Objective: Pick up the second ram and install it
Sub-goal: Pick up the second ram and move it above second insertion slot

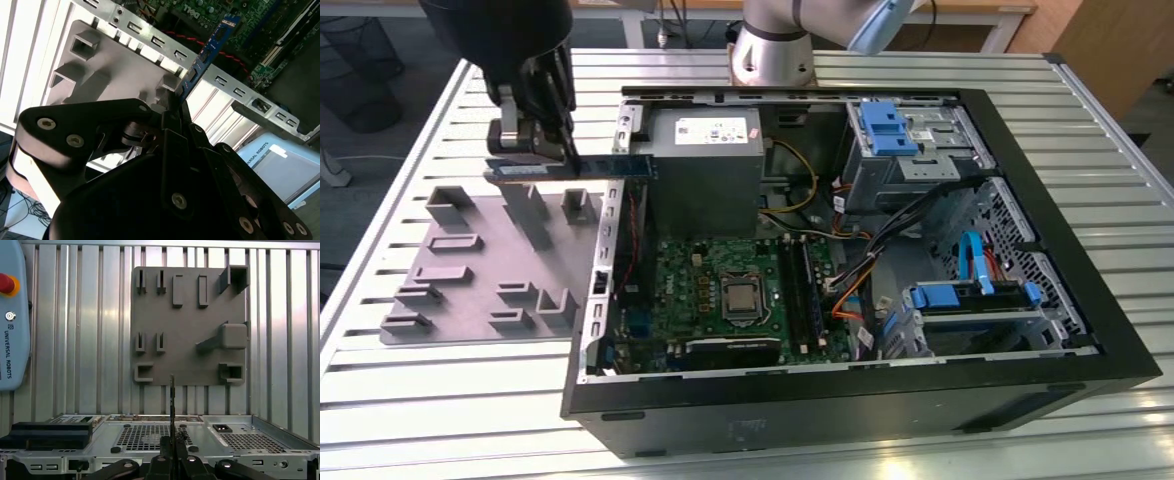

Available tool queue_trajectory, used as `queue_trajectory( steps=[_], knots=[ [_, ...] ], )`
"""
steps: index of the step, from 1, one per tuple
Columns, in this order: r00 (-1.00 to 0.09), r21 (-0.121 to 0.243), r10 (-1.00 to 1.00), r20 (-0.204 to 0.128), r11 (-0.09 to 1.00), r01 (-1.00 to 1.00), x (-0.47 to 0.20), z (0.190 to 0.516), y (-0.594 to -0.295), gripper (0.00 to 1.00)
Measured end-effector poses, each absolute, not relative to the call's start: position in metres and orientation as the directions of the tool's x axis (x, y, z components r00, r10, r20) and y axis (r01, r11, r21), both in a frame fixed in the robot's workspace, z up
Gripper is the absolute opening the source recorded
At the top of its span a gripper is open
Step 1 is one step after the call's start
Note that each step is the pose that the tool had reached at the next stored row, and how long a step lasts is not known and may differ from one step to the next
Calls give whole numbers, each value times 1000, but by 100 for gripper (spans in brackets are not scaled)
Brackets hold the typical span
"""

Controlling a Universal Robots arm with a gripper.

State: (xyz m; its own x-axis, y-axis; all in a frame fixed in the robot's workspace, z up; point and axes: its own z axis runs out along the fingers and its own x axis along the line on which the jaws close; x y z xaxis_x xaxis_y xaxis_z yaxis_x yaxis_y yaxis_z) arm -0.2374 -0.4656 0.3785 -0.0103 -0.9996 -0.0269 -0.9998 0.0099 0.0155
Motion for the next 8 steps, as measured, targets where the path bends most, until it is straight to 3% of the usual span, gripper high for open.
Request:
queue_trajectory(
  steps=[8],
  knots=[
    [-10, 16, -1000, -27, 10, -1000, -225, 378, -466, 14]
  ],
)
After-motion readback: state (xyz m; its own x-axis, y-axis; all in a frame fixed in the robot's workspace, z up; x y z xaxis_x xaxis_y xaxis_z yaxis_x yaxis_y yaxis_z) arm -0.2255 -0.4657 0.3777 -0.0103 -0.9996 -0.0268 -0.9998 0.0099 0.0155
